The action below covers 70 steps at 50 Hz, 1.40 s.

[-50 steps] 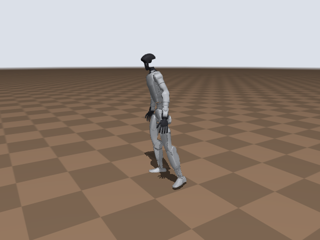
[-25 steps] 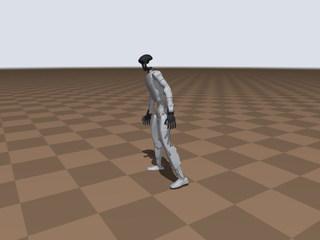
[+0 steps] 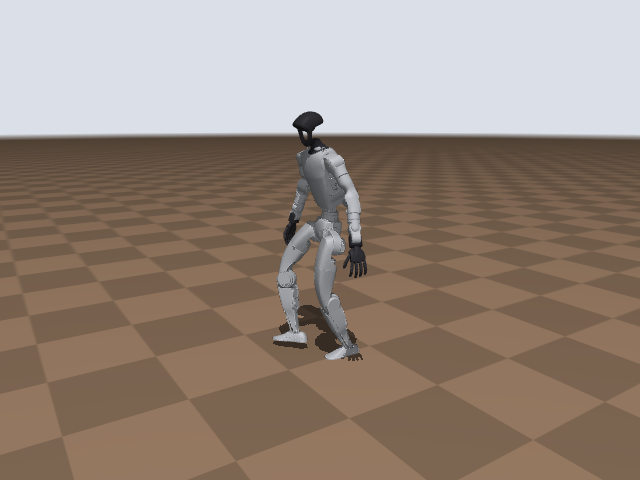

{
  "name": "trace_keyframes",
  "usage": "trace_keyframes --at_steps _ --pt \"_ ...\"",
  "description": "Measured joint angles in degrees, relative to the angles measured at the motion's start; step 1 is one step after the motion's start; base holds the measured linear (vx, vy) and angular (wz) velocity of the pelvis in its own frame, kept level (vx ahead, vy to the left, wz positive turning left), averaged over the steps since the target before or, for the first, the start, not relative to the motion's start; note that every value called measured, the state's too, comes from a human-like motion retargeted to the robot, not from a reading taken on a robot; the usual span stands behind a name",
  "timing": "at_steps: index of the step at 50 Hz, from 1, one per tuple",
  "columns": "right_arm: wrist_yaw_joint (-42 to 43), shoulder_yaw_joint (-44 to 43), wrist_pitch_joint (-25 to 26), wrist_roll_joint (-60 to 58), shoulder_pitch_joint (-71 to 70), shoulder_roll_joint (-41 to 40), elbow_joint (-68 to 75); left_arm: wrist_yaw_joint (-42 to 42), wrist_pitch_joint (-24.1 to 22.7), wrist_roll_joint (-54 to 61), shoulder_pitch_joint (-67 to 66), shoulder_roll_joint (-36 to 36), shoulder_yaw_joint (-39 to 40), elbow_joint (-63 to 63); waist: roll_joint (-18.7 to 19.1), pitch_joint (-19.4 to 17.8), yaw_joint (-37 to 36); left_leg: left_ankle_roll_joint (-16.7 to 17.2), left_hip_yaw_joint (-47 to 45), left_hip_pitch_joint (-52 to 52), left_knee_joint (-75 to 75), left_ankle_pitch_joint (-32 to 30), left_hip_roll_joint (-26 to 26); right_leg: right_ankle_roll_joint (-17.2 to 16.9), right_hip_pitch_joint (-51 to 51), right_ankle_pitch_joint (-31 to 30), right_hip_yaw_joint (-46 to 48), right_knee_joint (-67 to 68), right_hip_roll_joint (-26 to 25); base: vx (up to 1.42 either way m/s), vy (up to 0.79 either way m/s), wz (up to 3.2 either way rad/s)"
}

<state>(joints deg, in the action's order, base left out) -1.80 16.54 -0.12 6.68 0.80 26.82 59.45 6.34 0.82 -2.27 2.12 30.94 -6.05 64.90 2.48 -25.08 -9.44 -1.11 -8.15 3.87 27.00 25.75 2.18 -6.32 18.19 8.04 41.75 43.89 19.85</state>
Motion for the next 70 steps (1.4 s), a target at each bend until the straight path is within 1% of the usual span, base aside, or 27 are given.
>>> trace_keyframes --at_steps 2,5,8,10,13,15,17,18,20,22,23,25,30,34,36,38,40,43,45,47,50,55,57,63,65,67,70 --pt "5.59 1.4 -0.98 0.64 -1.83 -0.01 -0.59 0.74 -0.28 0.04 3.06 2.32 -1.72 -0.47 -1.94 -0.04 0.08 -0.98 0.76 -0.66 -2.03 -1.28 -2.8 0.37 0.45 -1.29 3.54 -2.44 -5.22 -0.16 0.45 0.5" --pt "16.44 -0.05 -4.44 6.63 -2.08 -1.31 -3.9 0.78 -1.26 0.24 8.38 5.56 -5.67 -0.83 -4.39 -0.01 2.85 -2.44 3.58 -2.29 -4.2 -4.05 -7.42 -2.17 0.46 -3.15 6.35 -6.68 -13.2 -0.13 0.48 1.28" --pt "19.52 -4.97 -8.13 17.55 -0.95 -3.64 -8.09 -0.36 -1.07 -1.79 14.92 7.74 -9.86 -1.47 -5.63 -0.55 5.94 -2.9 5.59 -2.72 -6.39 -6.0 -12.55 -5.56 1.15 -8.01 2.89 -8.96 -20.14 -0.03 0.56 1.5" --pt "19.08 -7.87 -10.04 24.71 -0.64 -5.54 -9.72 -0.02 -1.48 -3.6 18.63 8.87 -12.94 -2.37 -6.09 -0.15 9.11 -2.91 8.03 -3.24 -7.56 -6.96 -16.4 -6.18 1.21 -8.78 -0.1 -11.14 -23.46 0.04 0.59 1.76" --pt "18.73 -12.19 -10.88 28.69 0.05 -7.54 -10.57 3.24 -2.44 -4.01 21.57 9.17 -16.98 -5.06 -4.36 1.67 18.29 0.99 12.17 -3.27 -9.85 -10.06 -21.55 -4.72 -0.28 2.91 -5.82 -20.47 -27.25 0.18 0.69 2.44" --pt "18.69 -15.78 -11.18 28.36 1.14 -7.46 -11.11 5.86 -4.34 -4.21 21.51 7.4 -18.44 -7.29 -0.69 2.88 28.31 7.71 12.92 -6.26 -3.97 -11.58 -24.35 -2.25 -1.7 10.51 -8.06 -28.37 -27.76 0.34 0.78 3.17" --pt "19.88 -17.68 -9.81 28.02 1.58 -7.73 -9.31 9.17 -6.44 0.37 20.37 5.21 -19.8 -10.54 1.82 3.17 34.22 13.83 10.18 -3.01 -9.05 -17.23 -26.23 -1.54 -3.19 12.01 -8.82 -31.19 -24.56 0.4 0.97 2.21" --pt "20.17 -18.8 -8.92 28.2 1.23 -7.54 -7.9 9.66 -7.44 1.85 19.77 3.93 -19.45 -12.12 3.42 2.6 36.76 15.54 5.24 -3.44 -7.5 -19.43 -26.55 -1.01 -2.66 13.06 -7.64 -28.06 -20.95 0.36 1.2 1.73" --pt "20.05 -19.87 -6.73 29.0 0.13 -6.91 -3.33 8.85 -8.69 2.74 17.44 2.01 -17.48 -15.27 6.01 3.6 40.65 16.11 -11.09 -10.45 6.7 -22.88 -22.81 0.78 0.87 14.8 -5.55 -18.92 -11.95 0.34 1.04 1.44" --pt "18.85 -19.92 -4.36 28.51 1.07 -7.15 1.02 7.21 -7.86 1.79 12.14 0.9 -14.23 -18.2 6.96 7.26 39.3 15.8 -24.47 -14.53 26.61 -25.74 -9.76 3.68 0.79 16.03 -7.19 -17.84 -9.53 0.66 0.28 -0.22" --pt "17.6 -19.39 -3.57 27.59 2.35 -7.08 2.57 6.54 -7.44 0.47 8.49 0.33 -12.89 -19.22 7.11 7.79 36.13 14.88 -27.99 -13.04 35.21 -26.0 -2.43 5.07 -2.33 16.13 -9.61 -20.06 -11.57 0.76 0.22 -1.67" --pt "14.31 -18.94 -2.09 24.75 3.4 -6.11 4.18 5.14 -6.64 -1.67 2.79 -0.89 -10.31 -20.57 6.97 9.2 30.67 11.19 -27.78 -13.83 45.4 -26.21 4.59 6.11 -6.83 14.13 -13.44 -25.78 -11.97 0.62 0.46 -1.86" --pt "14.4 -19.05 -1.64 19.84 3.7 -5.59 2.43 -2.37 -5.24 -1.16 -9.21 -0.7 -2.87 -18.89 0.0 13.48 16.77 6.65 -16.22 -17.41 44.83 -13.97 8.65 0.91 -12.87 4.19 -23.53 -38.83 -5.55 0.4 0.6 -1.59" --pt "18.67 -17.68 -3.34 19.18 2.34 -5.39 -0.54 -4.84 -3.23 -1.44 -13.25 1.82 3.18 -12.49 -4.77 15.33 9.21 4.17 -11.1 -16.82 30.73 -9.65 16.04 -3.4 -13.75 0.8 -28.17 -42.51 -0.5 0.23 0.66 -1.1" --pt "20.7 -17.03 -4.75 18.45 1.17 -4.71 -1.69 -2.34 -2.91 -2.04 -13.55 2.59 5.78 -8.37 -5.69 15.22 6.35 4.95 -9.09 -15.01 17.98 -9.27 18.66 -5.17 -13.84 0.28 -30.05 -43.04 1.16 0.12 0.73 -0.88" --pt "23.72 -16.94 -6.21 17.66 -1.24 -3.77 -2.33 2.85 -2.65 -1.5 -11.69 2.52 7.5 -3.74 -5.23 13.28 4.25 6.82 -5.96 -12.01 2.55 -11.86 20.24 -6.26 -13.71 0.41 -31.67 -42.17 2.15 0.02 0.8 -0.64" --pt "27.21 -16.95 -7.5 17.26 -3.88 -2.66 -2.73 8.84 -2.52 -0.71 -9.33 1.88 7.07 -0.32 -3.69 10.58 3.47 8.9 -0.49 -10.7 -6.7 -14.4 21.23 -6.7 -13.09 0.5 -32.67 -40.05 2.94 -0.06 0.87 -0.22" --pt "30.89 -14.6 -7.15 17.41 -8.25 -1.8 -2.06 15.04 -3.65 -0.16 -4.95 0.73 0.81 1.72 -3.84 5.44 4.03 11.84 4.68 -15.2 1.91 -8.01 18.18 -6.98 -12.44 -1.13 -33.94 -37.84 6.95 -0.1 0.84 0.27" --pt "30.82 -11.37 -5.76 16.4 -9.0 -2.62 -1.91 14.0 -4.32 -1.2 -3.46 1.02 -3.4 0.55 -5.45 3.58 4.19 11.95 4.66 -19.23 9.48 -5.57 14.86 -7.29 -13.26 -3.42 -33.95 -39.49 10.06 -0.05 0.73 0.48" --pt "28.23 -8.88 -4.36 14.44 -7.99 -4.46 -2.92 9.49 -4.7 -2.24 -2.28 2.14 -4.73 -1.66 -6.82 3.43 2.89 10.7 4.13 -22.3 13.32 -4.6 12.67 -8.49 -14.32 -6.87 -30.75 -42.44 11.74 0.0 0.57 0.2" --pt "24.82 -7.57 -3.59 12.85 -5.96 -7.72 -6.04 3.93 -4.67 0.26 -0.36 4.27 -3.8 -4.68 -6.93 4.91 -2.41 9.92 3.3 -24.41 13.08 -2.97 14.87 -8.68 -12.93 -14.94 -22.41 -45.94 8.17 -0.02 0.33 -0.59" --pt "27.1 -8.04 -3.86 12.18 -3.19 -10.92 -8.06 5.92 -5.2 3.06 -0.64 7.71 -4.28 -6.35 -9.86 6.31 -6.56 5.51 -0.12 -24.43 14.91 0.04 13.22 -8.68 -11.52 -25.8 -14.33 -47.4 8.99 0.01 0.4 -0.43" --pt "27.9 -8.29 -4.04 12.75 -2.69 -11.07 -7.97 6.76 -5.12 1.75 -1.12 9.45 -5.12 -5.73 -10.86 6.72 -6.49 4.02 -1.14 -23.97 16.4 1.64 12.64 -8.68 -11.23 -27.36 -14.0 -46.85 9.15 0.02 0.42 -0.24" --pt "29.22 -9.14 -4.37 15.07 -1.64 -8.07 -7.95 4.07 -3.5 -0.94 -0.46 12.9 -5.44 -1.99 -13.38 5.56 -4.08 -1.35 -4.09 -20.88 23.33 7.1 7.18 -8.52 -14.56 -26.6 -13.33 -43.21 14.41 0.06 0.5 -0.06" --pt "29.55 -9.35 -4.49 15.95 -2.21 -7.07 -7.69 4.3 -3.13 -0.74 0.24 13.42 -4.37 -1.25 -13.56 4.58 -3.49 -2.71 -5.35 -19.27 24.41 8.14 6.25 -7.36 -14.84 -25.25 -14.26 -41.58 14.71 -0.02 0.44 -0.32" --pt "28.8 -9.46 -4.44 16.72 -3.1 -6.38 -7.55 5.19 -2.85 -0.13 0.8 13.75 -3.19 -1.14 -12.81 3.75 -2.78 -3.31 -6.29 -17.48 24.21 8.68 6.33 -5.96 -13.93 -20.45 -17.27 -38.24 12.83 -0.07 0.4 -0.42" --pt "26.06 -9.21 -4.21 16.95 -4.45 -5.68 -7.62 5.74 -2.42 0.8 1.44 13.94 -1.94 -1.51 -10.54 2.71 -1.38 -3.09 -7.27 -14.52 21.83 8.06 7.43 -4.45 -10.8 -8.78 -20.93 -29.46 7.08 -0.11 0.38 -0.42"
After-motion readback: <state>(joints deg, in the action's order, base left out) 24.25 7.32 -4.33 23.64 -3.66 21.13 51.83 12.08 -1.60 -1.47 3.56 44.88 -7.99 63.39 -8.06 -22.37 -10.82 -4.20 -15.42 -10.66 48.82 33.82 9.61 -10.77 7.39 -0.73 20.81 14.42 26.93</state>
